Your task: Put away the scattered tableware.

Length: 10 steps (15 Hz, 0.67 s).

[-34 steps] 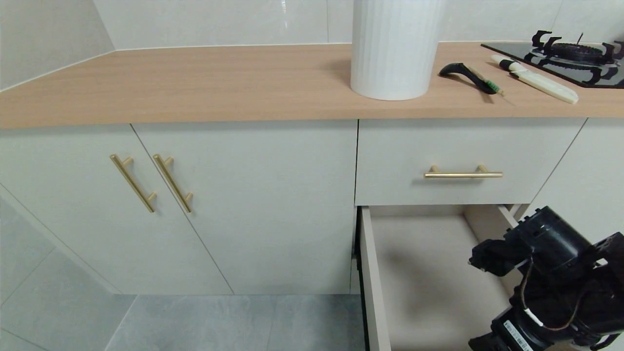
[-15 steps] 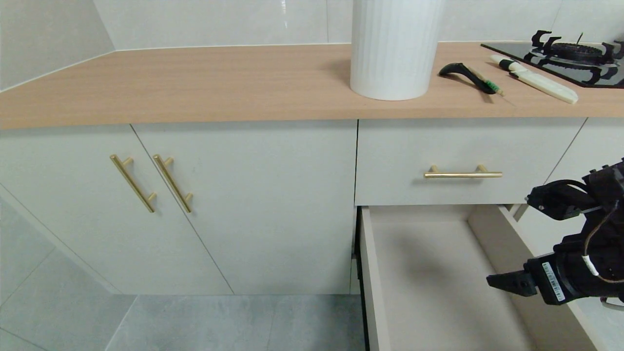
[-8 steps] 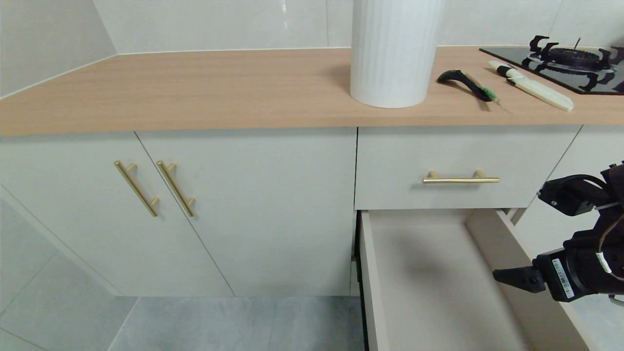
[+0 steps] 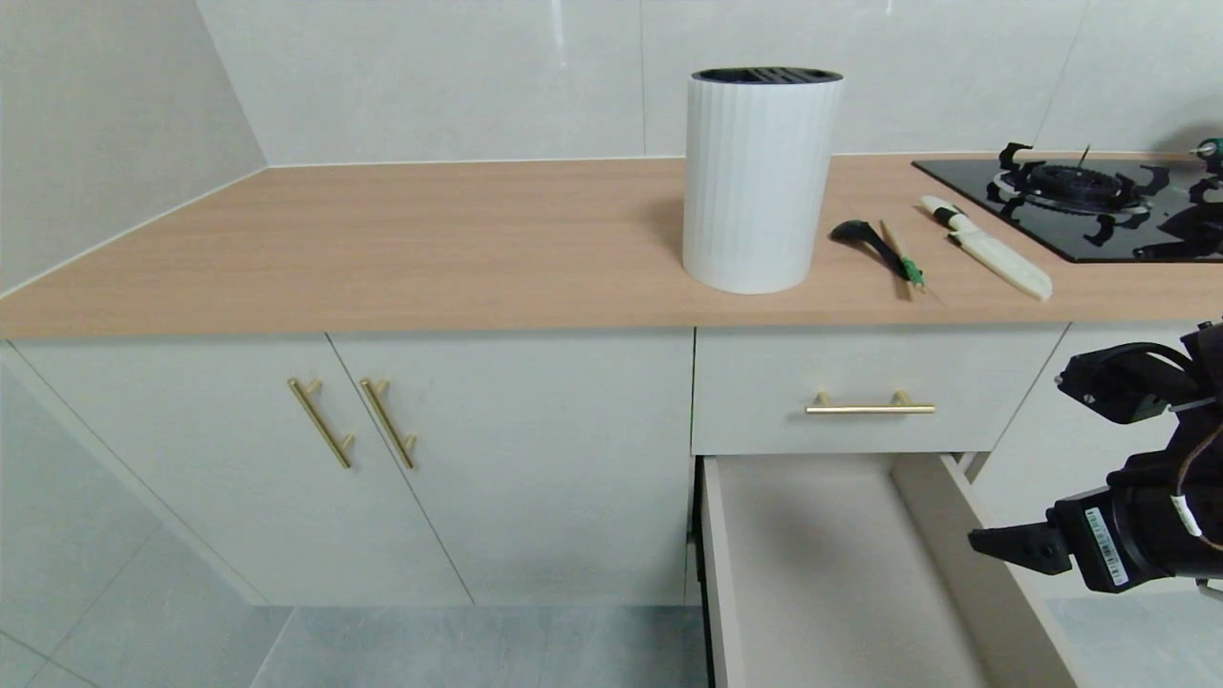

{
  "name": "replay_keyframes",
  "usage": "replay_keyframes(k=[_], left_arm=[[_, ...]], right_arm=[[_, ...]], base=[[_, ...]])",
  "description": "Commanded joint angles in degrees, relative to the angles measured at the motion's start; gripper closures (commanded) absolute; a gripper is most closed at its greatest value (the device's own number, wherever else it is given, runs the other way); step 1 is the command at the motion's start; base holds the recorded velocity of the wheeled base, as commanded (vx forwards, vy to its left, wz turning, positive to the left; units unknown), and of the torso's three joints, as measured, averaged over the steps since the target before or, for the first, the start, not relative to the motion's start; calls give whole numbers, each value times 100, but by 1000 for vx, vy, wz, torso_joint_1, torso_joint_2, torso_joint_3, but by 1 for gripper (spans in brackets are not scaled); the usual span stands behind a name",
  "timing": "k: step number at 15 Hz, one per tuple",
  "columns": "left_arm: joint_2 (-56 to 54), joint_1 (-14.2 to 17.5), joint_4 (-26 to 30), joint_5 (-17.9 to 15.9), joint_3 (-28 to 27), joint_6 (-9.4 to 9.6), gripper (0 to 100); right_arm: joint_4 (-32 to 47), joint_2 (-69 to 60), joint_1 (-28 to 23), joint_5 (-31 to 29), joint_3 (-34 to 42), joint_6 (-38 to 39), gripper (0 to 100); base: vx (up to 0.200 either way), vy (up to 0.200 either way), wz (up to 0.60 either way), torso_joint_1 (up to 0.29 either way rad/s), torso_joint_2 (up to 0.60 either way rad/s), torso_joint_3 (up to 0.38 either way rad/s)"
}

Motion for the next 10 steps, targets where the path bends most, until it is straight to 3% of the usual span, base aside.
replay_keyframes(k=[1, 4, 6, 8, 10], left_arm=[[5, 2, 1, 1, -4, 0, 0], [5, 2, 1, 1, 5, 0, 0], [5, 2, 1, 1, 5, 0, 0], [5, 2, 1, 1, -4, 0, 0], [5, 2, 1, 1, -4, 0, 0]], right_arm=[[-5, 18, 1, 0, 1, -1, 0], [-23, 1, 1, -8, 18, -1, 0], [-137, -157, 1, -8, -26, -1, 0], [-269, -52, -61, -52, -808, 60, 0], [267, 344, -228, -61, -2003, 122, 0]], base=[[0, 0, 0, 295, -486, -256], [0, 0, 0, 330, -482, -266], [0, 0, 0, 156, -303, -156], [0, 0, 0, 51, -102, -49], [0, 0, 0, 0, 0, 0]])
